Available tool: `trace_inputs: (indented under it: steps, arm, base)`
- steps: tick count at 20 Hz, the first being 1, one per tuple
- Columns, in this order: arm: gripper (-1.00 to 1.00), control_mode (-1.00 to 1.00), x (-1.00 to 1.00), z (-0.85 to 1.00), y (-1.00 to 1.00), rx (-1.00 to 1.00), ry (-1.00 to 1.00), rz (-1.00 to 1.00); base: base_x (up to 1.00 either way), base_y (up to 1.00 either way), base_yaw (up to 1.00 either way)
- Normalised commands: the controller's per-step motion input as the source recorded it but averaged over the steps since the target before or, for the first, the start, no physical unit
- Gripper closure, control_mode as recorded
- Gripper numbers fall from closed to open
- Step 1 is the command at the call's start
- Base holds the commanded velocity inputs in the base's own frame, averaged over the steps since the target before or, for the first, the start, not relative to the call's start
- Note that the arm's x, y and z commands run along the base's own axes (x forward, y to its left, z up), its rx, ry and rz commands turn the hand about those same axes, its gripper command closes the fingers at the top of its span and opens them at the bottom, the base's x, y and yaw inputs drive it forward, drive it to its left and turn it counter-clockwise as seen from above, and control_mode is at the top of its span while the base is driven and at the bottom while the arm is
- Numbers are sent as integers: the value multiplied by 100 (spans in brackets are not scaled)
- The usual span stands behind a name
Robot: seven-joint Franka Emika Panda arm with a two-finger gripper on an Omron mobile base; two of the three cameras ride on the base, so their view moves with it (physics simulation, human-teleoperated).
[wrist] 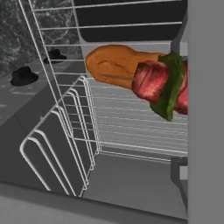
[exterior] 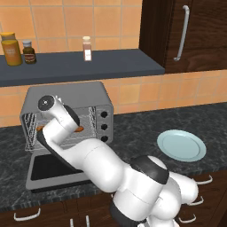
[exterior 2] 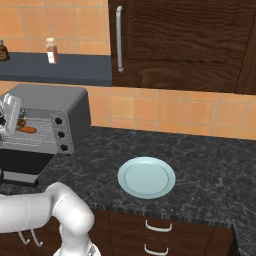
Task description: Pick up the kebab skewer and baguette bread, and place them inside the toaster oven. Close the toaster oven door and start by setting the timer.
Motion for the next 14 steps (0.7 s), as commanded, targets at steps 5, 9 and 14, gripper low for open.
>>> trace_inputs:
  steps: [5,9,14]
  arm:
    - [-100,-100,2,14,-7,1,0,0]
    - [-100,-100,0,39,-20,5,0,0]
    - [-100,-100,-49,4,-3,0,0,0]
  base:
    - [0,0,0]
    - [0,0,0]
    - [0,0,0]
